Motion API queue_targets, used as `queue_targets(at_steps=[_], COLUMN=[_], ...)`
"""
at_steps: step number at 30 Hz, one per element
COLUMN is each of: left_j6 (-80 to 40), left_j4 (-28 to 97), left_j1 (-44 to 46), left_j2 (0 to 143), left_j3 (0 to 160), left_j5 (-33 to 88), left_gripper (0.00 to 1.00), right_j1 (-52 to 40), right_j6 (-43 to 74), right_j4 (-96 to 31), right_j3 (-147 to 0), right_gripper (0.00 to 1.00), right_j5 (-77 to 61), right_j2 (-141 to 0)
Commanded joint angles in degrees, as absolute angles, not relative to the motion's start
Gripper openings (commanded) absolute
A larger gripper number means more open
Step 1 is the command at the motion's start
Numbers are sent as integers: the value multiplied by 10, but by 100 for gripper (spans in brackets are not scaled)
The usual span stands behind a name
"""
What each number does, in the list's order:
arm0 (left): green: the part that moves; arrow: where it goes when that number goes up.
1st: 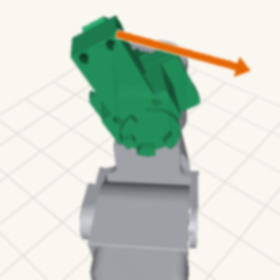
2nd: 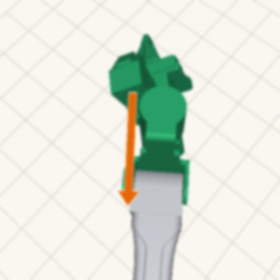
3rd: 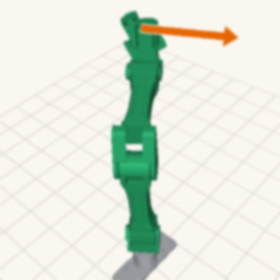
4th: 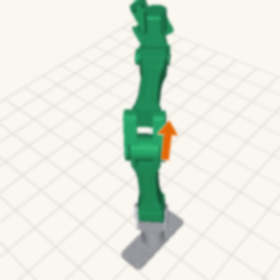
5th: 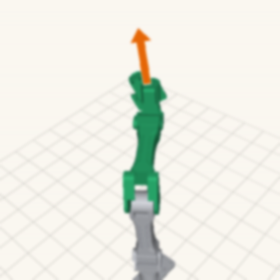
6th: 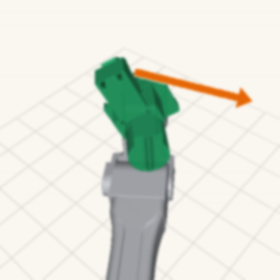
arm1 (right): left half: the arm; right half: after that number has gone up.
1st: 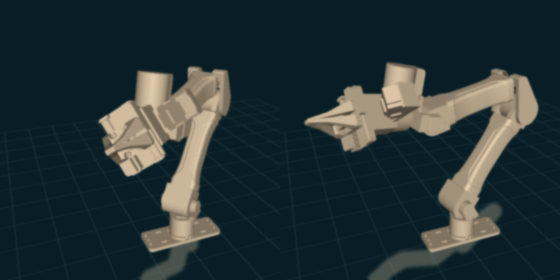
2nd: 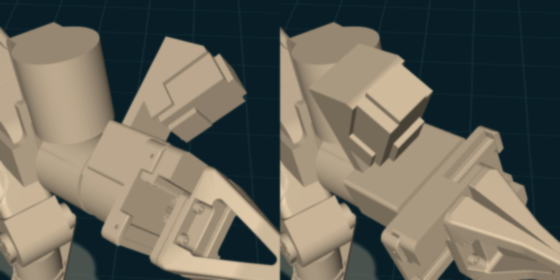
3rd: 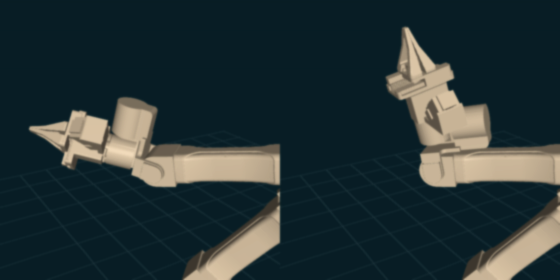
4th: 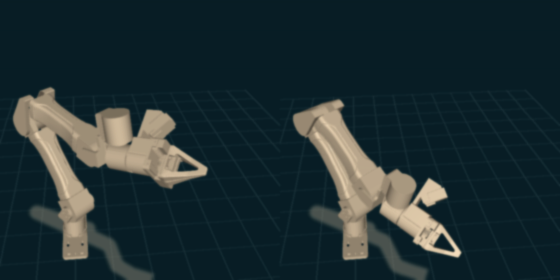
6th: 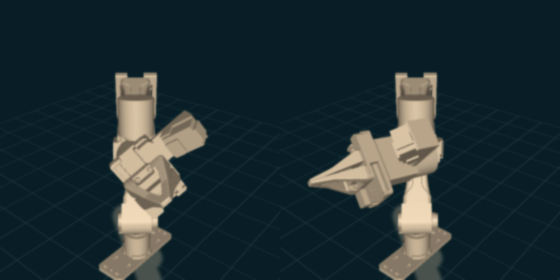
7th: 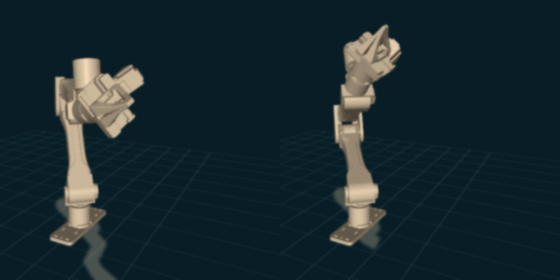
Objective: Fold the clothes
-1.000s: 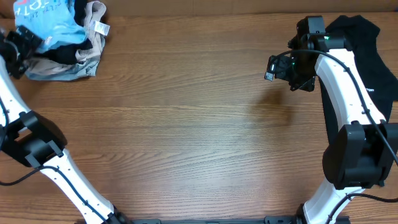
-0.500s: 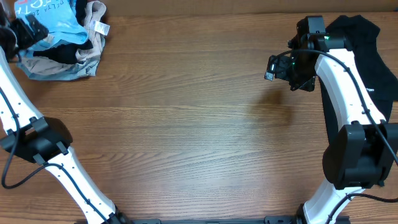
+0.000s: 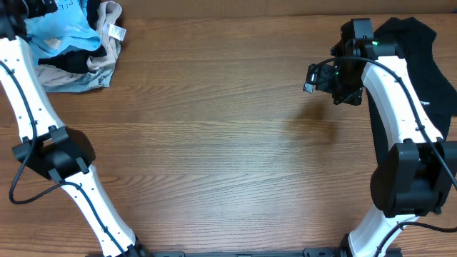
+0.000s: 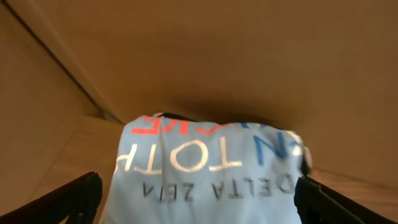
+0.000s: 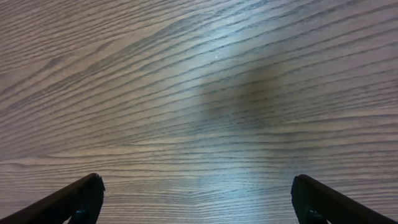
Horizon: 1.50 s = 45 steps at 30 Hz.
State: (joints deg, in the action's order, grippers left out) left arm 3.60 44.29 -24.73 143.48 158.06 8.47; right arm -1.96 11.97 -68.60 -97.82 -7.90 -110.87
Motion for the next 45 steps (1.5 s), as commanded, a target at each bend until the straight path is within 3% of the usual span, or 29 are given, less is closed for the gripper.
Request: queue_targets(at_steps=[1, 12, 20, 25, 33, 38, 45], left_j6=[50, 79, 65, 40, 36, 26, 26], left_j4=[409, 220, 217, 300, 580, 689, 721], left_j1=[-246, -221, -209, -208, -205, -202, -202], left_j2=[1428, 1429, 1420, 1387, 1285, 1206, 1168], left_j3=[1508, 1228, 1214, 1328, 1557, 1586, 1586], left_j5=[80, 34, 9, 25, 26, 26, 26], left_gripper=[100, 100, 100, 100, 100, 100, 100], right_j1=[-18, -18, -18, -18, -18, -18, -18], right_j6=[117, 117, 117, 99, 85, 70, 70], right_j4=[-684, -680, -677, -692, -795, -877, -967], right_j3=[-986, -986, -988, -1027, -1249, -1423, -1581], right_gripper=[100, 100, 100, 100, 100, 100, 100], right_j5=[-73, -73, -73, -72, 15, 21, 19], right_j2=[-1110, -1110, -1110, -1101, -1062, -1039, -977])
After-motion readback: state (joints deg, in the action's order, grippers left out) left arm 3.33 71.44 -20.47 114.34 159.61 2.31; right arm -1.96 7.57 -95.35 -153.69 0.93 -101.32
